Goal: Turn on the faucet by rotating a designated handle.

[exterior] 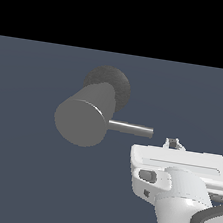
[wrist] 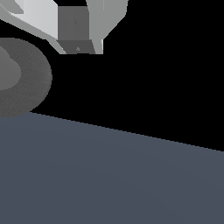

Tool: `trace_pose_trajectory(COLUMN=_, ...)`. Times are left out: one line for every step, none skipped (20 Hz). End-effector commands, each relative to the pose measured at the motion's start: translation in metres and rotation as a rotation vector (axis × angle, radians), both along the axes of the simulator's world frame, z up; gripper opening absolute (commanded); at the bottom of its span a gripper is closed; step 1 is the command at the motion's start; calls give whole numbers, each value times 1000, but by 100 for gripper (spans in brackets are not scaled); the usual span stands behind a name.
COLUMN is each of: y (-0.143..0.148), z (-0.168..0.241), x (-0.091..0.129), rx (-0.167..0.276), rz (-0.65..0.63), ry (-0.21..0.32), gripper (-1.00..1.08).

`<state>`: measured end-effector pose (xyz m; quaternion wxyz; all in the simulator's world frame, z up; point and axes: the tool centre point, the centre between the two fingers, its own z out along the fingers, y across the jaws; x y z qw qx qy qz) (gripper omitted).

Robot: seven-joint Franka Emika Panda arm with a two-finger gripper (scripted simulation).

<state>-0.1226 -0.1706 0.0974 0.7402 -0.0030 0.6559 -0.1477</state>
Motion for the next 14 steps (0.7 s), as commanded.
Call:
trace_pose_trajectory(y=9, z=3, x=3, rx=22, rz=15, ry=-9, gripper=-100)
trace_pose_trajectory(y=12, z=4, x=4, rx=31, rz=19, ry=-13, gripper=-100)
trace_pose_trajectory(y=15, z=6, x=5, rx=41, rz=22, ry=-16, gripper=-100)
trace_pose_trajectory(y=16, z=7, x=5, rx=51, rz=23, ry=-19, gripper=-100)
trace_pose_trajectory(y=18, z=8, x=5, rx=62, rz=24, ry=-20, gripper=-100)
trace_pose_trajectory(y=19, z=9, x=4, rx=73, rz=23, ry=-21, gripper=-100)
trace_pose_trajectory(y=20, z=10, x=4, rx=84, rz=22, ry=-21, gripper=-100)
trace_pose_trajectory(y=20, z=10, x=3, rx=94, rz=20, ry=-19, gripper=-100)
trace_pose_trajectory(y=21, z=10, x=3, rx=102, rz=19, ry=-16, gripper=-100)
trace_pose_trajectory(y=22, z=9, x=2, rx=109, rz=18, ry=-12, gripper=-100)
trace_pose_trajectory(y=23, z=7, x=1, rx=114, rz=18, ry=-8, gripper=-100)
trace_pose_trajectory(y=25, z=5, x=1, rx=119, rz=18, ry=-2, gripper=-100)
trace_pose_trajectory(y=26, z=2, x=0, rx=124, rz=18, ry=6, gripper=-100)
trace_pose_trajectory(y=29, z=-1, x=-1, rx=129, rz=18, ry=15, gripper=-100)
